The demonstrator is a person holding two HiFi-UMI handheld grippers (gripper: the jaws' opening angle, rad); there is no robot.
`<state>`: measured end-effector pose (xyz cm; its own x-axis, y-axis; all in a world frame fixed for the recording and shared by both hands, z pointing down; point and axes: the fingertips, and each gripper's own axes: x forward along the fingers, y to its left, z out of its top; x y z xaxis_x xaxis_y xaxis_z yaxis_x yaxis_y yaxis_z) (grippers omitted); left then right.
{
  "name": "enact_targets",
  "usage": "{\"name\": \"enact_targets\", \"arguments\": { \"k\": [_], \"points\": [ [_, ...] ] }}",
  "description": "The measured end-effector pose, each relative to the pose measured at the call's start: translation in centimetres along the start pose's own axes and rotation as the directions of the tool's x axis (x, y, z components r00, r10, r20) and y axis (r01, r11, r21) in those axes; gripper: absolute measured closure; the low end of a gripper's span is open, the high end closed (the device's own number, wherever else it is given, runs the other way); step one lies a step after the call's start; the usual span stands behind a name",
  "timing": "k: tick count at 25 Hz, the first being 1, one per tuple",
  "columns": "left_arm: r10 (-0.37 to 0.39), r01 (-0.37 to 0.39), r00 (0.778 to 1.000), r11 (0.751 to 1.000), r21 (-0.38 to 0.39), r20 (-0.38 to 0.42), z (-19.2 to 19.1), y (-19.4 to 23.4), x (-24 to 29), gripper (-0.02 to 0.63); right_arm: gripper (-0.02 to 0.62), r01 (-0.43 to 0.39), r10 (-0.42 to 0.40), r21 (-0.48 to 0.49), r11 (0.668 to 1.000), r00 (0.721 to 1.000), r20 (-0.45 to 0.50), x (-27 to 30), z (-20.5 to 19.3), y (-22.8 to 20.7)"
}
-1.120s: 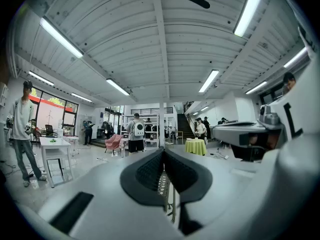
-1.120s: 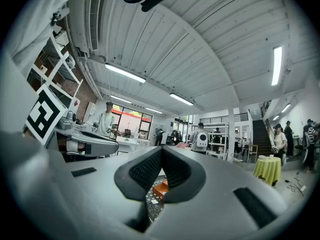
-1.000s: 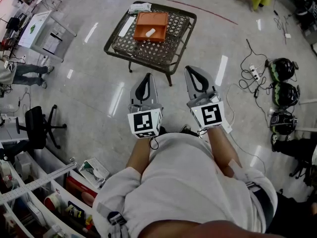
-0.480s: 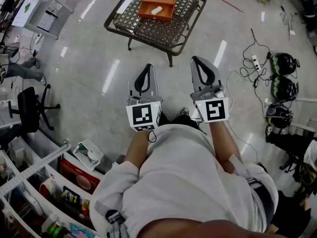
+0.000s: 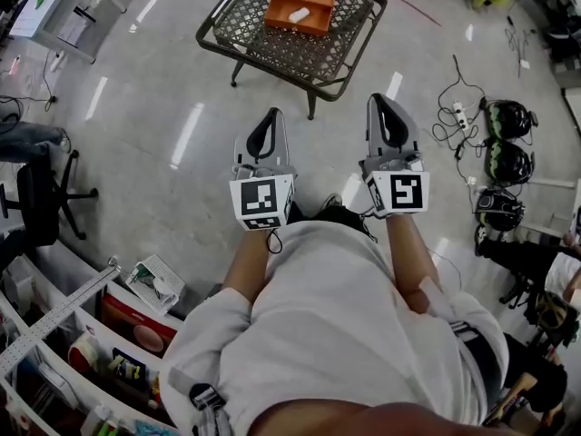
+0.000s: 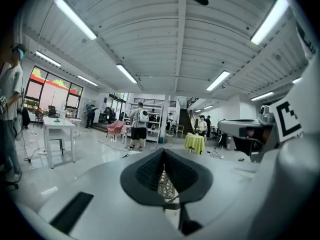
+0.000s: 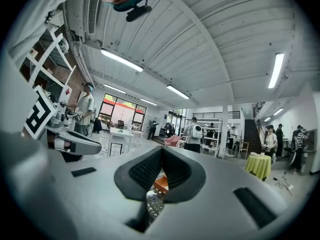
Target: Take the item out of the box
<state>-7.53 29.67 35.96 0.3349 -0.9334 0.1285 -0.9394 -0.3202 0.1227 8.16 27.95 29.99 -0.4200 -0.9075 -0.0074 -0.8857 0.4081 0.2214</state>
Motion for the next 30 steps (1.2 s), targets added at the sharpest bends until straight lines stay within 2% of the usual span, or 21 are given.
{"name": "enact_targets", "arguments": {
  "k": [4, 8, 12, 21, 30],
  "points": [
    [-0.044, 0.044, 0.999, 0.999, 0.003, 0.008, 0.3, 1.0, 0.6, 0.597, 0.592, -0.037, 0.037, 0.031, 0.999, 0.999, -0.003, 1.5, 0.2, 3.4],
    [-0.056, 0.056, 0.998, 0.998, -0.008, -0.004, -0.1, 2.4, 0.6, 0.597, 0.592, -0.053, 0.053, 0.010, 0.999, 0.998, -0.028, 2.2, -0.2, 4.8],
    [-0.058, 0.057, 0.998, 0.998, -0.033, -0.036, -1.1, 3.5, 1.3, 0.597, 0.591, -0.038, 0.039, 0.022, 0.999, 0.998, -0.054, 3.3, -1.0, 4.2],
    [-0.044, 0.044, 0.997, 0.999, 0.003, -0.062, -0.7, 5.8, 4.0, 0.597, 0.591, -0.051, 0.052, 0.058, 0.997, 0.998, -0.022, 7.5, -1.5, 3.9],
    [-0.052, 0.055, 0.994, 0.998, 0.031, -0.100, -0.1, 6.0, 10.7, 0.597, 0.591, -0.070, 0.072, 0.092, 0.993, 0.997, -0.018, 13.1, -3.0, 0.3]
  ]
}}
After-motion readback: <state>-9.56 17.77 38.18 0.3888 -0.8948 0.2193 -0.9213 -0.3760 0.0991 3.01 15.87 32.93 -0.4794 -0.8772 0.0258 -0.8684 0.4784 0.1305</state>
